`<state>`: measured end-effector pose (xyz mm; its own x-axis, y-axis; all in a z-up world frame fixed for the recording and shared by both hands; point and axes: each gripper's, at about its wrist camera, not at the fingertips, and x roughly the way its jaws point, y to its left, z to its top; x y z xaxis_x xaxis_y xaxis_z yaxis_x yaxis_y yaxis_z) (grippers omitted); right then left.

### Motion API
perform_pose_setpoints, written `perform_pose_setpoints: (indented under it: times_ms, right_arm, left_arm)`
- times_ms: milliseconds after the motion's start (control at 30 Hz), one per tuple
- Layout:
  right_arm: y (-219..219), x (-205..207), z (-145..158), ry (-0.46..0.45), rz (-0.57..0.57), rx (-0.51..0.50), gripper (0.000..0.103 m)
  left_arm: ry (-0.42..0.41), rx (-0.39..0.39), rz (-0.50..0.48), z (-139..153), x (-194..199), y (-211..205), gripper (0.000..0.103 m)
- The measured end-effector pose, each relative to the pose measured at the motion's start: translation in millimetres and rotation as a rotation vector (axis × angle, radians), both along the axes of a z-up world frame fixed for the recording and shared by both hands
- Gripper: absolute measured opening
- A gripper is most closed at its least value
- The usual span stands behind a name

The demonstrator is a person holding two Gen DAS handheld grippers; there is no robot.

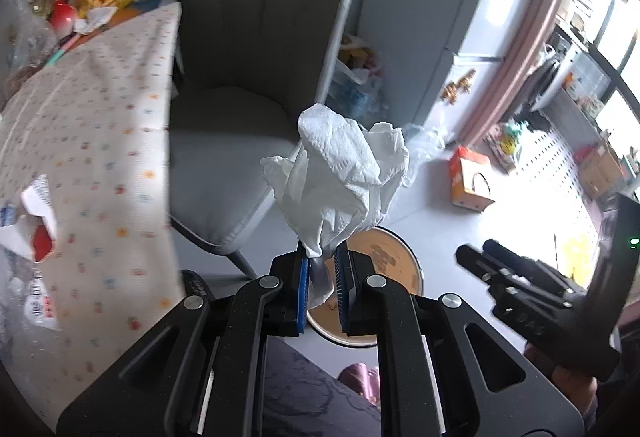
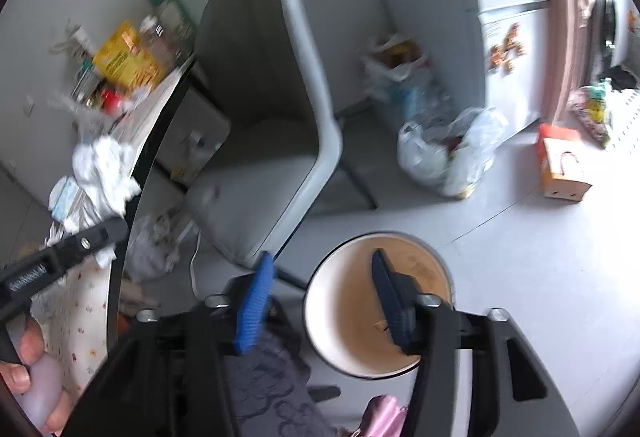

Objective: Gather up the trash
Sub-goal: 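Carry both items over the round bin and open both tools to drop them, then move both open tools back over the trash on the table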

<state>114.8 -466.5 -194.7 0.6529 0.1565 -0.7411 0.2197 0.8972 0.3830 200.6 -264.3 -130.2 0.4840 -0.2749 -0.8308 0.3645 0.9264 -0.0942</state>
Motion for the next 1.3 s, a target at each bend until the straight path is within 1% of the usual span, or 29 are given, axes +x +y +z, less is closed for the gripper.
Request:
perform_pose_setpoints:
  times_ms: [167, 300, 367, 400, 433, 500, 533, 567, 733, 767, 800, 833, 867, 933, 1067, 1133, 1300]
  right_arm:
    - [-26, -18, 11, -0.005, -0.056, -0.014, 0.052]
    - [-43, -31, 18, -0.014, -0.097, -0.024, 0.052]
    - [-51, -36, 20, -0.018, -0.117, -0.030, 0.054]
    - [-55, -37, 21, -0.019, -0.126, -0.034, 0.054]
    - [-57, -40, 22, -0.021, -0.138, -0.040, 0.056]
    - [-62, -42, 23, -0.023, -0.151, -0.039, 0.057]
    - [-64, -43, 23, -0.023, -0.156, -0.037, 0.057]
    - [-65, -43, 23, -0.023, -0.160, -0.035, 0.057]
    - [-60, -44, 29, -0.042, -0.148, -0.033, 0.059]
    - [-58, -45, 31, -0.048, -0.143, -0.035, 0.061]
    - [-56, -45, 33, -0.053, -0.139, -0.038, 0.063]
    - [-54, -46, 35, -0.059, -0.135, -0.040, 0.066]
    - [-51, -46, 39, -0.068, -0.129, -0.044, 0.067]
    - [-45, -47, 47, -0.089, -0.117, -0.052, 0.075]
    - [-32, -49, 63, -0.137, -0.098, -0.062, 0.090]
    - [-23, -50, 70, -0.155, -0.088, -0.075, 0.094]
    - [4, -45, 88, -0.171, -0.043, -0.091, 0.095]
  left_arm:
    - [0.044, -0.009, -0.056, -12, 1, -28, 0.012]
    - [0.097, -0.014, -0.112, -25, -3, -51, 0.013]
    - [0.115, -0.029, -0.141, -28, -6, -59, 0.028]
    - [0.111, -0.035, -0.151, -28, -8, -62, 0.049]
    - [0.101, -0.035, -0.150, -27, -10, -63, 0.060]
    - [0.081, -0.043, -0.149, -20, -12, -61, 0.064]
    - [0.077, -0.047, -0.149, -17, -13, -60, 0.071]
    - [0.069, -0.054, -0.147, -13, -14, -58, 0.073]
    - [0.034, -0.065, -0.097, 2, -16, -39, 0.076]
    - [0.026, -0.070, -0.087, 6, -17, -34, 0.077]
    - [0.012, -0.073, -0.075, 10, -18, -29, 0.082]
    - [0.000, -0.077, -0.067, 14, -20, -25, 0.085]
    - [-0.016, -0.083, -0.060, 19, -21, -21, 0.086]
    - [-0.051, -0.095, -0.039, 31, -25, -11, 0.091]
    - [-0.112, -0.132, 0.000, 54, -30, 13, 0.094]
    - [-0.145, -0.148, 0.022, 64, -34, 26, 0.097]
    - [-0.211, -0.200, 0.088, 82, -42, 63, 0.097]
